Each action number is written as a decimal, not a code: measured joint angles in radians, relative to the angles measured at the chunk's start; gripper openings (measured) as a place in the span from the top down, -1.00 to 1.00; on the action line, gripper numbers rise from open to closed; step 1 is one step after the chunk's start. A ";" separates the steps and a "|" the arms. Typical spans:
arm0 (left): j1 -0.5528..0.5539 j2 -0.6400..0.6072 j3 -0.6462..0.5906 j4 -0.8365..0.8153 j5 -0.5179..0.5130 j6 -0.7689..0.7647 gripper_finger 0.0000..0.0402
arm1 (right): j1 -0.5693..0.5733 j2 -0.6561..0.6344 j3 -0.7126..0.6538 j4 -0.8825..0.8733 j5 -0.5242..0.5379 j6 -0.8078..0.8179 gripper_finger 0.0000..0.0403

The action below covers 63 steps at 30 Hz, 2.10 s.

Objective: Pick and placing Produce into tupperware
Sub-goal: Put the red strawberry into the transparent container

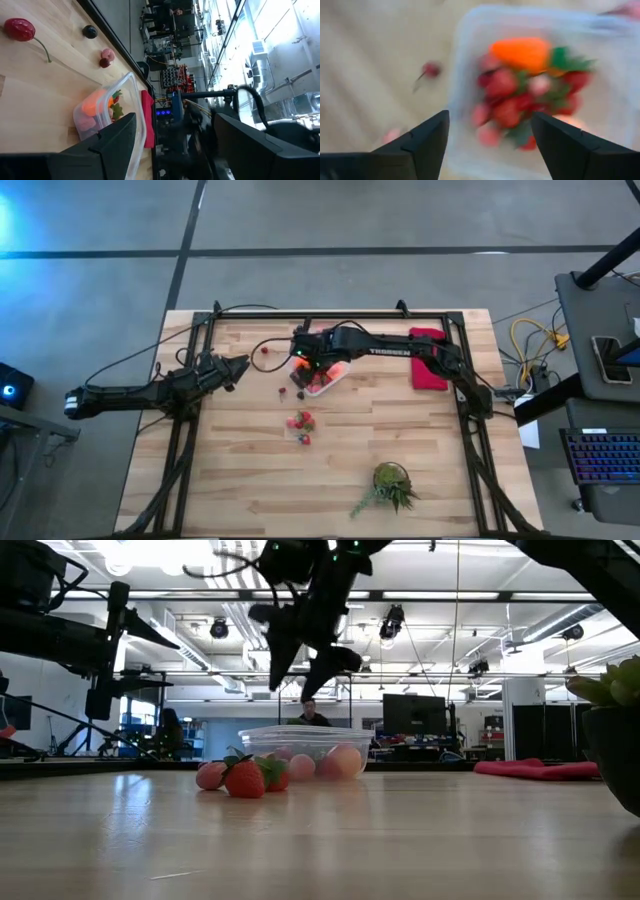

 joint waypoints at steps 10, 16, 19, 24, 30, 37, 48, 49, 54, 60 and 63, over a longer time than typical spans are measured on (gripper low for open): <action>0.000 0.000 0.000 0.001 0.000 0.000 -0.27 | 0.171 -0.005 -0.031 -0.113 0.024 -0.294 -0.29; 0.000 0.000 0.000 0.000 0.000 0.000 -0.27 | 0.224 -0.005 -0.076 -0.080 0.039 -0.338 -0.22; 0.000 -0.001 0.000 0.000 0.000 0.000 -0.27 | 0.244 -0.005 -0.092 -0.052 0.034 -0.374 -0.18; 0.000 0.000 0.000 0.000 0.000 0.000 -0.27 | 0.270 -0.005 -0.117 -0.010 -0.032 -0.343 -0.15; 0.000 0.001 0.000 0.000 0.000 0.000 -0.27 | 0.350 -0.005 -0.130 0.050 -0.046 -0.418 -0.15; 0.000 -0.002 0.000 0.001 0.000 0.000 -0.27 | 0.400 -0.005 -0.161 0.135 -0.065 -0.126 -0.15; 0.000 0.000 0.000 0.001 0.000 0.000 -0.27 | 0.403 0.005 -0.161 0.216 0.003 0.446 -0.15; 0.000 0.000 0.000 0.000 0.000 0.000 -0.27 | 0.404 0.010 -0.161 0.222 0.015 0.451 -0.15; 0.000 0.000 0.000 0.001 0.000 0.000 -0.27 | 0.384 0.077 -0.160 0.227 -0.007 0.501 -0.15; 0.000 0.000 0.000 0.001 0.000 0.000 -0.27 | 0.385 0.107 -0.131 0.224 -0.012 0.518 -0.15; 0.000 0.000 0.000 0.001 0.000 0.000 -0.27 | 0.385 0.107 -0.123 0.219 0.037 0.507 -0.14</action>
